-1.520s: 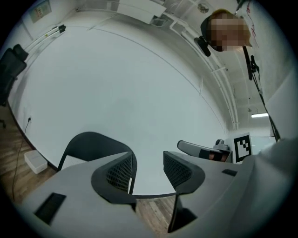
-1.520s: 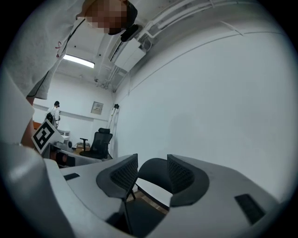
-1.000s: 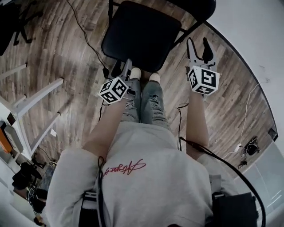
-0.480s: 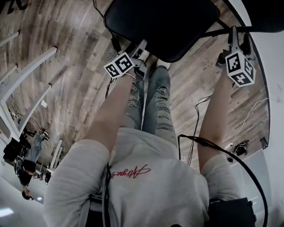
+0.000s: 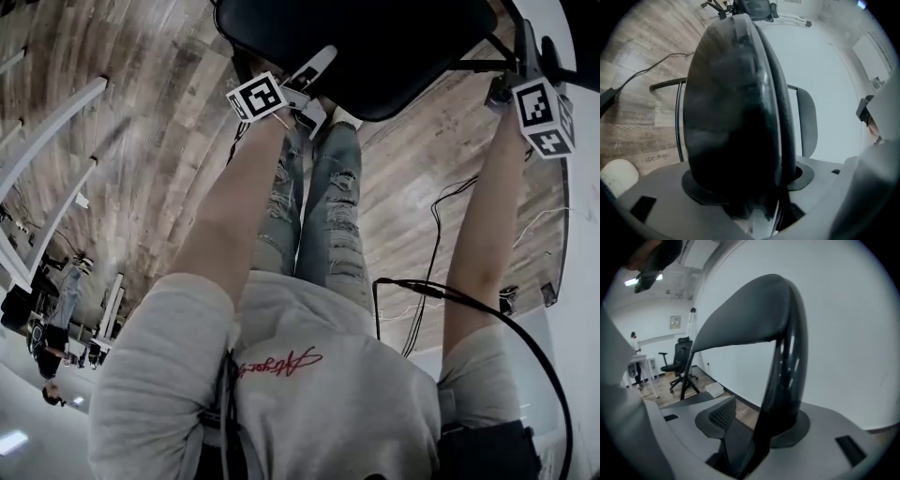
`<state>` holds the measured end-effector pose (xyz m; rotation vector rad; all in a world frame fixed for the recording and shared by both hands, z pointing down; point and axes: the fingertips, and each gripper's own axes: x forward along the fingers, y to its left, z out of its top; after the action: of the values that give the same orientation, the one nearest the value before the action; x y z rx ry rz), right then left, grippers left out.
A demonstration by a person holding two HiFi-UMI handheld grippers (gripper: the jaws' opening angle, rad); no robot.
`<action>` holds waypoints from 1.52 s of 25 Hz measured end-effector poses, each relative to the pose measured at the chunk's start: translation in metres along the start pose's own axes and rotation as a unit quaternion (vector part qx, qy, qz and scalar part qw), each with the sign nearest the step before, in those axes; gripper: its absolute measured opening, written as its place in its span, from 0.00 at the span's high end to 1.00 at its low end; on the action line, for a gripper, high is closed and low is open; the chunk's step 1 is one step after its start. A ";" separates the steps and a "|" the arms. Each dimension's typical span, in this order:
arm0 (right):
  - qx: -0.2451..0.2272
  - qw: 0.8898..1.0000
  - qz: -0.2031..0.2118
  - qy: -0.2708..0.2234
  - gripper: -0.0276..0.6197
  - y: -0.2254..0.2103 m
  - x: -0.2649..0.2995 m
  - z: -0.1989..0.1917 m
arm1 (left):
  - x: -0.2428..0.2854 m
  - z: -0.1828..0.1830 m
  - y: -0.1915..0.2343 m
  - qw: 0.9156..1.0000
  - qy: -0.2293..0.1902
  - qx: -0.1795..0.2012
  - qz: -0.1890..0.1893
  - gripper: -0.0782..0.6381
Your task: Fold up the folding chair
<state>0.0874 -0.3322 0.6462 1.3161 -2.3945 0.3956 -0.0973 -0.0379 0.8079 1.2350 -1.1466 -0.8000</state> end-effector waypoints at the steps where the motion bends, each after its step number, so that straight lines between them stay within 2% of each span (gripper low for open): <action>1: 0.018 1.000 -0.009 -0.006 0.66 -0.003 0.000 0.003 | 0.000 0.000 -0.001 1.000 -0.006 -0.009 -0.002 0.40; 2: 0.034 0.999 -0.025 -0.013 0.86 -0.008 -0.002 0.007 | -0.001 -0.001 -0.004 1.000 -0.011 -0.023 -0.006 0.40; 3: 0.045 0.998 -0.039 -0.019 0.93 -0.014 -0.006 0.012 | -0.001 -0.002 -0.008 0.999 -0.015 -0.042 -0.012 0.41; 5: 0.053 0.997 -0.056 -0.023 0.93 -0.023 -0.010 0.024 | 0.002 -0.004 -0.021 0.997 -0.022 -0.067 -0.016 0.43; 10: 0.098 0.992 -0.070 -0.035 0.94 -0.026 -0.003 0.046 | 0.013 0.012 -0.054 0.997 -0.027 -0.066 0.030 0.45; 15: 0.074 0.988 -0.105 -0.081 0.93 -0.036 -0.008 0.086 | 0.046 0.031 -0.122 0.992 -0.020 -0.076 0.097 0.50; 18: 0.068 0.988 -0.107 -0.083 0.93 -0.035 -0.004 0.093 | 0.058 0.041 -0.157 0.986 -0.018 -0.084 0.143 0.55; 21: 0.058 0.989 -0.102 -0.088 0.93 -0.043 0.010 0.116 | 0.086 0.056 -0.190 0.979 -0.028 -0.090 0.183 0.55; 24: 0.053 0.990 -0.100 -0.079 0.93 -0.058 0.023 0.129 | 0.116 0.068 -0.220 0.977 -0.045 -0.083 0.189 0.59; 31: 0.044 0.994 -0.075 -0.062 0.93 -0.076 0.057 0.156 | 0.181 0.102 -0.281 0.979 -0.084 -0.066 0.172 0.69; 38: 0.054 0.996 -0.050 -0.043 0.94 -0.097 0.086 0.167 | 0.238 0.118 -0.308 0.966 -0.097 -0.057 0.233 0.69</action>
<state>0.0962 -0.5168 0.5426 1.5223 -2.3935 0.4549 -0.1087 -0.3557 0.5542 0.7574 -1.4576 -0.6247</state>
